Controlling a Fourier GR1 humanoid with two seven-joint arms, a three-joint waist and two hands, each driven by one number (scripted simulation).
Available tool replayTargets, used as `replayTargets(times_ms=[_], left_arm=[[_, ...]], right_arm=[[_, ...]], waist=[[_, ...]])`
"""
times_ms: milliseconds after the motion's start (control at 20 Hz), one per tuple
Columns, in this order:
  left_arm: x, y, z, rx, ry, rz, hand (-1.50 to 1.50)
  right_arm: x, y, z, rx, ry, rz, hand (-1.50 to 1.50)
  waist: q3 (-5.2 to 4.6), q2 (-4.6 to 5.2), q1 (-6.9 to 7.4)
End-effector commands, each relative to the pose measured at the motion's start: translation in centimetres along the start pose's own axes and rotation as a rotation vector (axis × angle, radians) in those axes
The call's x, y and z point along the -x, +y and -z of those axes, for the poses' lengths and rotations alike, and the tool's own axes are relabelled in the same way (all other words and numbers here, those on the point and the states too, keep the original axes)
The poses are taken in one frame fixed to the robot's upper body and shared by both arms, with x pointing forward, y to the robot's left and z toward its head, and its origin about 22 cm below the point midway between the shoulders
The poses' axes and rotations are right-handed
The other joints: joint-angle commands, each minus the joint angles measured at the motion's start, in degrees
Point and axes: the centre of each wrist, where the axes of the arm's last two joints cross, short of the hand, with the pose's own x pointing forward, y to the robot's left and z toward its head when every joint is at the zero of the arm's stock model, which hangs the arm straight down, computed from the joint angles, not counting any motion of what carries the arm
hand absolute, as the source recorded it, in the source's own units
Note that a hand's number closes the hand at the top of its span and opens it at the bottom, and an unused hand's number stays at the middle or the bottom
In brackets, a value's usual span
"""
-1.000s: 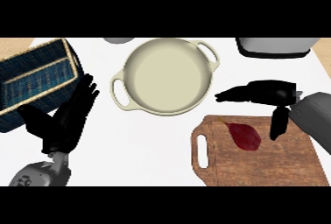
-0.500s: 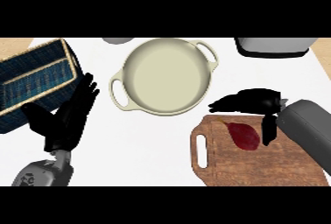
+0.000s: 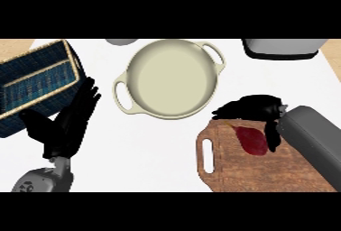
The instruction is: Pick the pear from the cutting board and place it in the pot
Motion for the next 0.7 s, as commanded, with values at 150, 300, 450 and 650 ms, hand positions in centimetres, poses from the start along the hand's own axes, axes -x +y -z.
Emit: replayTargets(times_ms=[150, 300, 450, 650], left_arm=[[1.1, -0.6, 1.2, -0.005, -0.011, -0.02, 0.0], [-0.5, -0.1, -0.7, -0.005, 0.001, -0.011, 0.0], [-1.5, 0.7, -1.8, 0.009, 0.01, 0.0, 0.0], [-1.2, 0.3, -0.7, -0.012, 0.01, -0.002, 0.0]], right_arm=[[0.1, -0.5, 0.7, 0.027, -0.214, 0.089, 1.5], [0.2, 2.3, -0.1, 0.051, -0.199, 0.06, 1.5], [0.4, 0.2, 0.2, 0.073, -0.207, 0.061, 1.5], [0.0, 0.6, 0.1, 0.146, -0.055, 0.113, 1.5]], waist=[[0.01, 0.26, -0.24], [0.04, -0.09, -0.26], [0.05, -0.06, 0.45], [0.01, -0.2, -0.46]])
